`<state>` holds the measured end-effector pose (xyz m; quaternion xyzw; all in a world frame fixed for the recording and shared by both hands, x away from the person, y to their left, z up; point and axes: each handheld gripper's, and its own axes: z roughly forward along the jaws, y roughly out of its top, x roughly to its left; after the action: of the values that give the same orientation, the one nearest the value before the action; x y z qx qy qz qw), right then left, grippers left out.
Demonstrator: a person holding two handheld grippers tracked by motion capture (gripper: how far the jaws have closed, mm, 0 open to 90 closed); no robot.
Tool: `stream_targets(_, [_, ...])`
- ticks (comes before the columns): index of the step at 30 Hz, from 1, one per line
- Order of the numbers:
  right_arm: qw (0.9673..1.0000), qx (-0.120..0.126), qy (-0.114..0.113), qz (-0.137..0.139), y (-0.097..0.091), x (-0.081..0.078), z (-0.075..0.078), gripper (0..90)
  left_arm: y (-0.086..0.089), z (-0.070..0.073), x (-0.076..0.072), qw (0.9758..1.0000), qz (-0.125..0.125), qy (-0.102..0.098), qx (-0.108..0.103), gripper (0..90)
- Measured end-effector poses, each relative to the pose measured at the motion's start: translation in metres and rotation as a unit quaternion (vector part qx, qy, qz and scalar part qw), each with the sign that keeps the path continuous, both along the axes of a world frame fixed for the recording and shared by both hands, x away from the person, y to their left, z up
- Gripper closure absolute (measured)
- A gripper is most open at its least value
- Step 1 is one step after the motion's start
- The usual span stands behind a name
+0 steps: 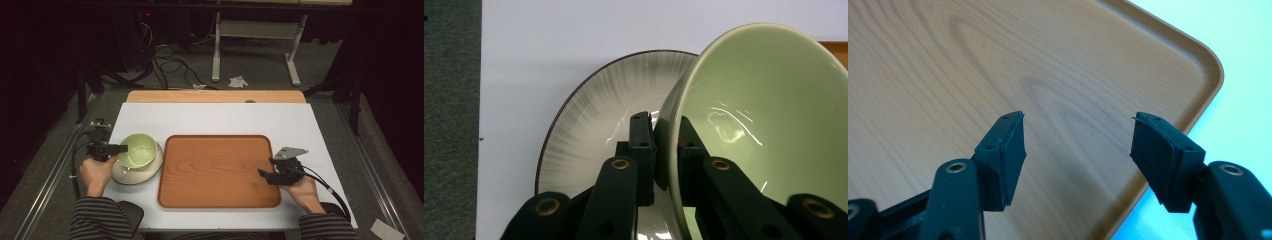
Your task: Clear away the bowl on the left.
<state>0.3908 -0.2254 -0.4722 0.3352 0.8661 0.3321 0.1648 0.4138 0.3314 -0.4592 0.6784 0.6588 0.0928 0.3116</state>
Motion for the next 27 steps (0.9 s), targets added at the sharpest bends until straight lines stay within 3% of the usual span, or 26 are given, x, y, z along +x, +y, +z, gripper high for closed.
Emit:
stream_targets(5, [1.0000, 0.000, 0.000, -0.003, 0.000, -0.001, 0.000, 39.9, -0.004, 0.007, -0.002, 0.9998, -0.007, -0.018, -0.004, 82.8])
stream_targets(11, [1.0000, 0.001, -0.001, -0.003, 0.000, -0.001, 0.001, 39.8, -0.010, 0.012, -0.003, 0.9992, -0.031, -0.018, -0.019, 83.0])
stream_targets(27, [1.0000, 0.005, 0.000, -0.007, -0.002, 0.001, 0.001, 38.8, -0.026, 0.027, -0.002, 0.9965, -0.056, -0.041, -0.046, 83.2])
